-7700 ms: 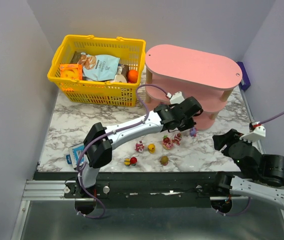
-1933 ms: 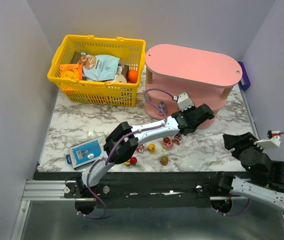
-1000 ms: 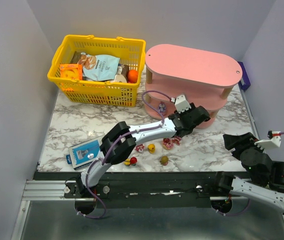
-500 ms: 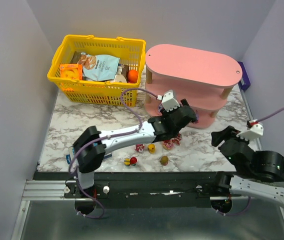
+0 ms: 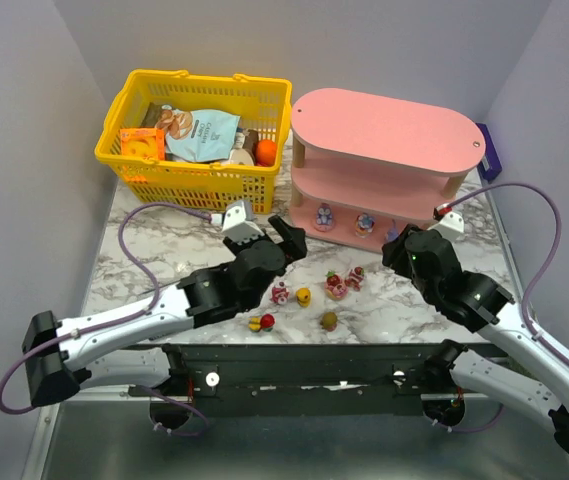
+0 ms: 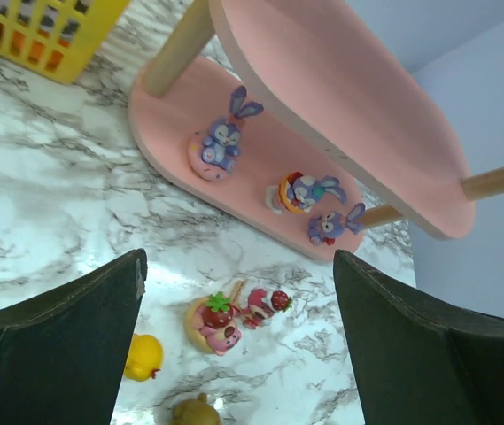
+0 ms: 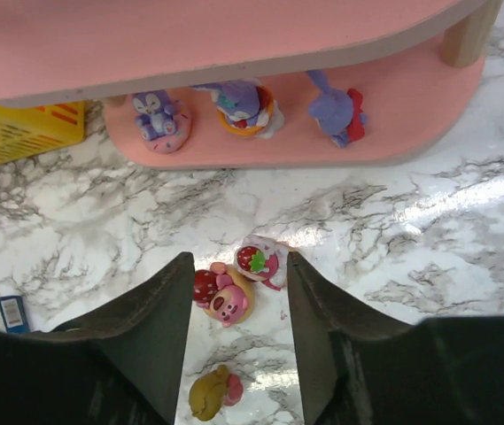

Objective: Place and organize the plastic toys onto the shelf

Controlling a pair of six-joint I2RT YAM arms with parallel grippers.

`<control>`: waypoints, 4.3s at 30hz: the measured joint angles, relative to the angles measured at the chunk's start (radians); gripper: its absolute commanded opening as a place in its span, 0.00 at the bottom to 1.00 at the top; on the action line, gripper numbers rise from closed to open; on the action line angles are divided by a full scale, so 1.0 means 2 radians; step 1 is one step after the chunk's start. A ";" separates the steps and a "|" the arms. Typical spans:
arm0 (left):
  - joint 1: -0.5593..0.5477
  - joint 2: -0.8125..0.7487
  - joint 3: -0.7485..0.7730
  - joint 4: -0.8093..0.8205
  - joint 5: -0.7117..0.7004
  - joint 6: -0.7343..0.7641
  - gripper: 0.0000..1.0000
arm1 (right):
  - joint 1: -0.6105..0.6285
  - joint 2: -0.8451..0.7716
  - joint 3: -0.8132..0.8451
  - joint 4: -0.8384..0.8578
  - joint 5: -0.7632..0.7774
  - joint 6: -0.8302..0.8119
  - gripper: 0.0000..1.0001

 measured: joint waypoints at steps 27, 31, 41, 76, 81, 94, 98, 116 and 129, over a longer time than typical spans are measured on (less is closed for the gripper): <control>0.048 -0.229 -0.128 -0.047 0.039 0.235 0.99 | -0.232 0.144 -0.234 0.453 -0.207 -0.061 0.01; 0.048 -0.231 -0.129 -0.046 0.038 0.239 0.99 | -0.234 0.171 -0.235 0.490 -0.222 -0.068 0.01; 0.048 -0.231 -0.132 -0.046 0.039 0.241 0.99 | -0.241 0.214 -0.235 0.564 -0.223 -0.071 0.01; 0.052 -0.230 -0.133 -0.045 0.046 0.241 0.99 | -0.243 0.210 -0.279 0.615 -0.246 -0.068 0.01; 0.055 -0.229 -0.133 -0.045 0.049 0.241 0.99 | -0.243 0.205 -0.305 0.636 -0.246 -0.044 0.01; 0.060 -0.220 -0.133 -0.034 0.057 0.241 0.99 | -0.243 0.182 -0.380 0.715 -0.231 0.037 0.01; 0.062 -0.220 -0.133 -0.034 0.059 0.241 0.99 | -0.243 0.208 -0.380 0.755 -0.228 0.073 0.01; 0.062 -0.225 -0.133 -0.034 0.060 0.242 0.99 | -0.243 0.351 -0.379 0.917 -0.222 0.155 0.01; 0.064 -0.222 -0.133 -0.034 0.060 0.243 0.99 | -0.251 0.330 -0.350 0.861 -0.205 0.154 0.01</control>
